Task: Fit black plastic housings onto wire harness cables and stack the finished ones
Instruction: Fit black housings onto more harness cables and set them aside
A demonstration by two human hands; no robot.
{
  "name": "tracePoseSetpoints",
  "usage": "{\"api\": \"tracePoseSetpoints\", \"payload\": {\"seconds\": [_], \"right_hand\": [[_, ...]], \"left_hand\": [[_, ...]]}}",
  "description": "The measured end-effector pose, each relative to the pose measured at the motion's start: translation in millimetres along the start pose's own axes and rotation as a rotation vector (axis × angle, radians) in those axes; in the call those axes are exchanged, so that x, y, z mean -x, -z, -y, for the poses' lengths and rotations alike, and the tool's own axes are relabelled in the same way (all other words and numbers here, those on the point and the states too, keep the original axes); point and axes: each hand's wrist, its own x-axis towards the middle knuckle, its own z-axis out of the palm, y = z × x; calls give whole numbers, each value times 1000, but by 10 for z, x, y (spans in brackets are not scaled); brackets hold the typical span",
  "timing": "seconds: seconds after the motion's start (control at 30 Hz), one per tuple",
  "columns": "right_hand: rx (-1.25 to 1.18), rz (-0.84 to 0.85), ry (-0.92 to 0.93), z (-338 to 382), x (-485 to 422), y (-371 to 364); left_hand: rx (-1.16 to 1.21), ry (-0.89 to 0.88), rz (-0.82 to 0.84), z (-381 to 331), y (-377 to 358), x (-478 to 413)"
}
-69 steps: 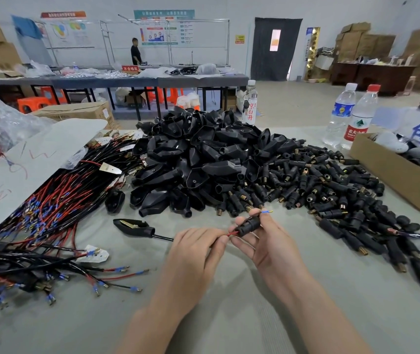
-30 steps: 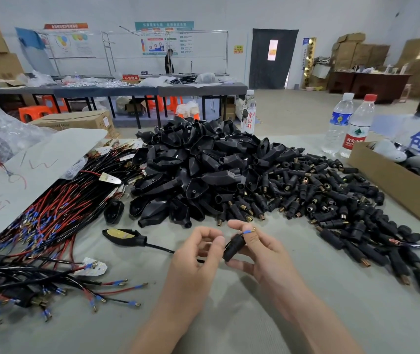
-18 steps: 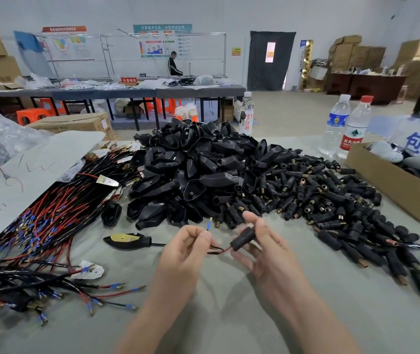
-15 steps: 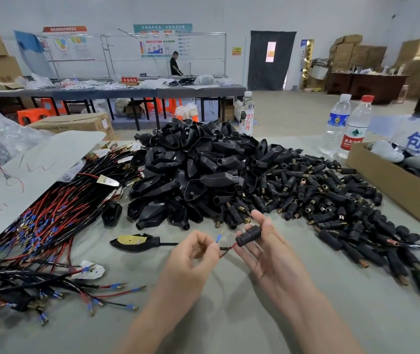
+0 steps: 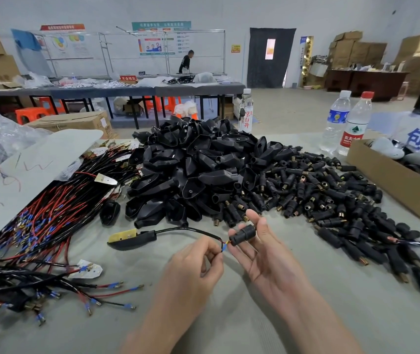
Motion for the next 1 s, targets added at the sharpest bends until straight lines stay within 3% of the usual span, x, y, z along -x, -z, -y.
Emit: {"api": "tracePoseSetpoints", "payload": {"seconds": [0.43, 0.63, 1.0], "right_hand": [[62, -23, 29, 3, 12, 5], [40, -22, 28, -32, 29, -33], [64, 1, 45, -58, 63, -88]], "left_hand": [[-165, -182, -28, -34, 78, -35], [-64, -24, -116, 1, 54, -16], [194, 101, -99, 24, 1, -31]]}}
